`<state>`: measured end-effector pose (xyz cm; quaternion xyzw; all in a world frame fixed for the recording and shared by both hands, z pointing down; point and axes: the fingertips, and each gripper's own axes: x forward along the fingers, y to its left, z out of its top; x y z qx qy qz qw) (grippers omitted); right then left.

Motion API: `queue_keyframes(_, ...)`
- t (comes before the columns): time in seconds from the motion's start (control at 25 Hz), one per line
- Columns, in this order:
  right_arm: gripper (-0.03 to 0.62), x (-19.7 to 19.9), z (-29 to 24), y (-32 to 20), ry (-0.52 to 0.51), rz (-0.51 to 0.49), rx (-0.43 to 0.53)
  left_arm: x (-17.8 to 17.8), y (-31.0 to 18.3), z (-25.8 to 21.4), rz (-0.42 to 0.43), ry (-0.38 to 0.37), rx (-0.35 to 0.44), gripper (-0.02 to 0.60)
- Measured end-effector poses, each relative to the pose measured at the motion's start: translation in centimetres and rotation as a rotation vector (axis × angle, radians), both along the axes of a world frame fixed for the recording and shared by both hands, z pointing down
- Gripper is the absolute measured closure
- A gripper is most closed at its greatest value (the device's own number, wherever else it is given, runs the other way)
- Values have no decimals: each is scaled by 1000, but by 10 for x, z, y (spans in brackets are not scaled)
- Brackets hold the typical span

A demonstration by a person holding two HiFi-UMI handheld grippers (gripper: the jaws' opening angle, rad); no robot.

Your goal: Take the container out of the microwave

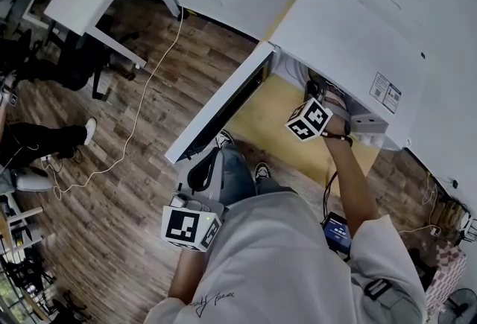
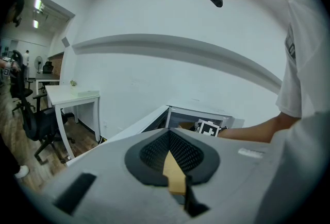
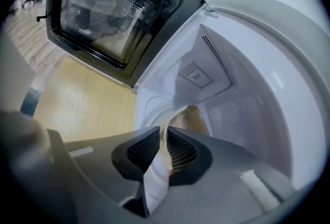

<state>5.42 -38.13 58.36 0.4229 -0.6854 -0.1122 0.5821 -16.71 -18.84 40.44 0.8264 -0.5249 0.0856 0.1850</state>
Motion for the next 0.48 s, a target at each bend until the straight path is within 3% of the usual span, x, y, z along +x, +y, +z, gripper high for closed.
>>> queue_keyframes(0.48,536,5,-16,17,-34,5,14,7,9,-2,0,-20,11,586)
